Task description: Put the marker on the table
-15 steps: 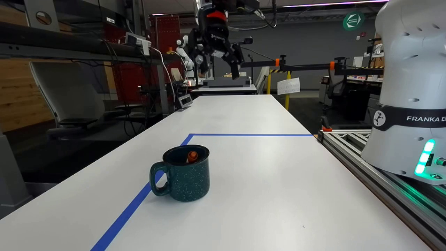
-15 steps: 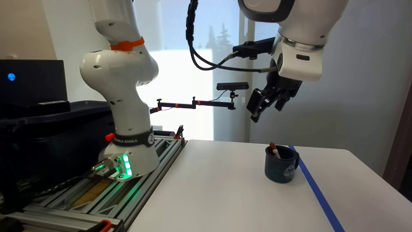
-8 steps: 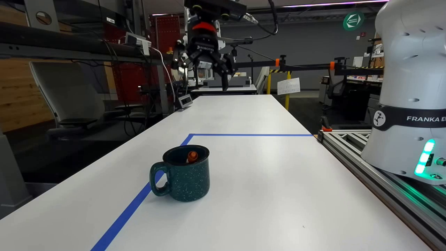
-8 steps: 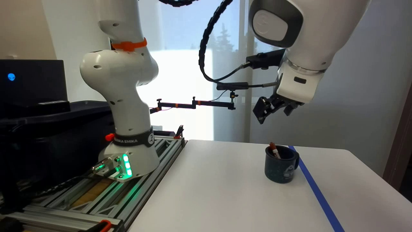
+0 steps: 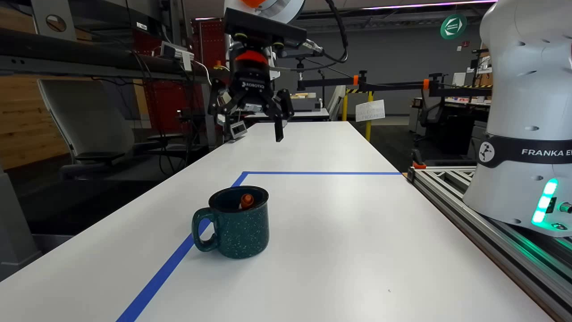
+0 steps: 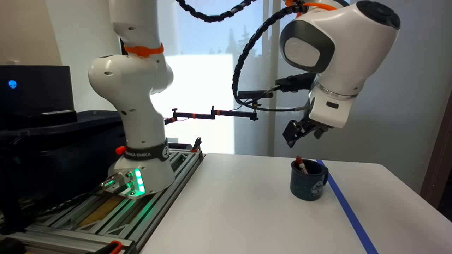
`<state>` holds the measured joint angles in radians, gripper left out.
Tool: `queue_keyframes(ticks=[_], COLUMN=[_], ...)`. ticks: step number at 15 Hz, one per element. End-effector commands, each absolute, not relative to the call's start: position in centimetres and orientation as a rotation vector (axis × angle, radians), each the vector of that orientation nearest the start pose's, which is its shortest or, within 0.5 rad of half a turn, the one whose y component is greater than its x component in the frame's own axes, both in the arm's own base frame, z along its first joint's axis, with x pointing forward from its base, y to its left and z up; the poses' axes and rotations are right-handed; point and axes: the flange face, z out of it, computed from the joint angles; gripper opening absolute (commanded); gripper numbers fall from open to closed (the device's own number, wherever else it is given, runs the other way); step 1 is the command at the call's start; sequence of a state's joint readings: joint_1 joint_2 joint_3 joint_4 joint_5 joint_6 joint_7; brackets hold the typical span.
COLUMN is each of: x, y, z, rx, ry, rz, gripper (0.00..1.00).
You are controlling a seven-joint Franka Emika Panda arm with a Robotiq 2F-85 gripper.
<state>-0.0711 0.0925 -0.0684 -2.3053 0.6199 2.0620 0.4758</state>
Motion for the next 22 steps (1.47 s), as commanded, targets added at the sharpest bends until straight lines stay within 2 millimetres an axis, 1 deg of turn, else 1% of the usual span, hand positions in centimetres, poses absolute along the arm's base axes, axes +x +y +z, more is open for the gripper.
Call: queue_keyframes(ticks=[1, 6, 9, 11, 12, 13, 14, 15, 16, 17, 18, 21, 22], x=[49.8, 50.9, 51.2, 51.4, 51.5, 51.7, 51.7, 51.8, 51.9, 52.0, 52.2, 52.5, 52.7], y=[-2.3, -0.8, -0.2, 0.1, 0.3, 0.4, 0.5, 0.6, 0.7, 0.8, 0.8, 0.9, 0.9], z=[28.2, 26.4, 24.9, 24.0, 23.7, 23.3, 23.0, 22.7, 22.5, 22.3, 22.2, 22.0, 22.0], rx=[-2.339, -2.378, -2.403, -2.413, -2.416, -2.422, -2.424, -2.427, -2.428, -2.426, -2.425, -2.422, -2.42], ry=[1.288, 1.28, 1.278, 1.282, 1.282, 1.282, 1.284, 1.285, 1.286, 1.286, 1.286, 1.285, 1.286], rz=[0.536, 0.522, 0.515, 0.51, 0.513, 0.507, 0.51, 0.509, 0.512, 0.515, 0.517, 0.523, 0.523], gripper=[1.0, 1.0, 0.98, 0.95, 0.91, 0.91, 0.88, 0.88, 0.87, 0.88, 0.84, 0.8, 0.75])
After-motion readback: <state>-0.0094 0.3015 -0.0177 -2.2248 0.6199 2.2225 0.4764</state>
